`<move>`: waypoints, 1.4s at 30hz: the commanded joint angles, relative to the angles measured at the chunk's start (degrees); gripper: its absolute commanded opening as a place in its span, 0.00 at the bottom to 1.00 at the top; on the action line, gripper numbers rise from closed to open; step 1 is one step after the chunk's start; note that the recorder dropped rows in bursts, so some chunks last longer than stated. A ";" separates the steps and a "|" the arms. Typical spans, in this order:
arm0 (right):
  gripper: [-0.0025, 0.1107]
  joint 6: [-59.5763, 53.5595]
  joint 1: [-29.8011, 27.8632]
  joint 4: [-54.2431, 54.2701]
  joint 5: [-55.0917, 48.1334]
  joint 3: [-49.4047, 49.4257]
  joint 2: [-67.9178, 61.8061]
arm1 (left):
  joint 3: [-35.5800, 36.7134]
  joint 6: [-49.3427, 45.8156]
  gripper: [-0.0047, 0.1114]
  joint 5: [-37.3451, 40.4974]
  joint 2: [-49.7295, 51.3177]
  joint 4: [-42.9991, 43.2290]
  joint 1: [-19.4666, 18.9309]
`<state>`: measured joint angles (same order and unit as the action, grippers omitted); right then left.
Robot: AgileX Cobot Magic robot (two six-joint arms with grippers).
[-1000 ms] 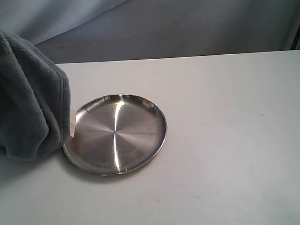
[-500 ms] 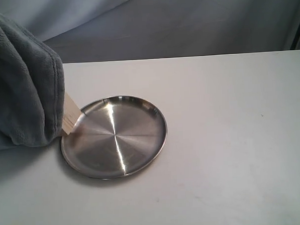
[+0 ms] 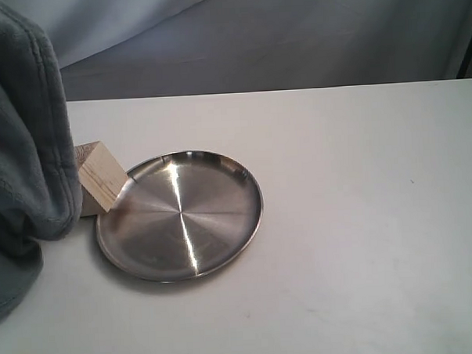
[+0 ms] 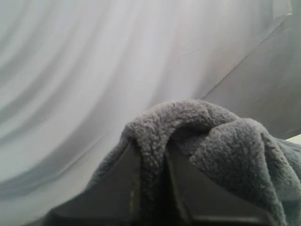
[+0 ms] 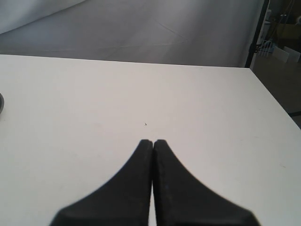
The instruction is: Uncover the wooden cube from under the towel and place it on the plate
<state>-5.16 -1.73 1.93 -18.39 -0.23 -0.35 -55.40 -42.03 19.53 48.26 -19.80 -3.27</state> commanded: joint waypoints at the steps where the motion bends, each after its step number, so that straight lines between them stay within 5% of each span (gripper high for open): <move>1: 0.02 -0.43 0.00 0.25 0.79 0.23 0.35 | -0.27 15.13 0.04 -1.68 -0.32 17.85 -0.10; 4: 0.02 -0.43 0.00 0.25 0.79 0.23 0.35 | -0.27 28.37 0.04 0.34 -0.32 30.91 -0.10; 8: 0.02 -0.43 0.00 0.25 0.79 0.23 0.35 | -0.27 35.64 0.05 6.81 -0.21 37.53 -0.10; 42: 0.02 -0.43 0.00 0.25 0.79 0.23 0.35 | 4.03 35.55 0.05 26.40 26.25 33.59 -0.10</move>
<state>-5.16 -1.73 1.93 -18.39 -0.23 -0.35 -51.50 -6.71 44.88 71.56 14.55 -3.27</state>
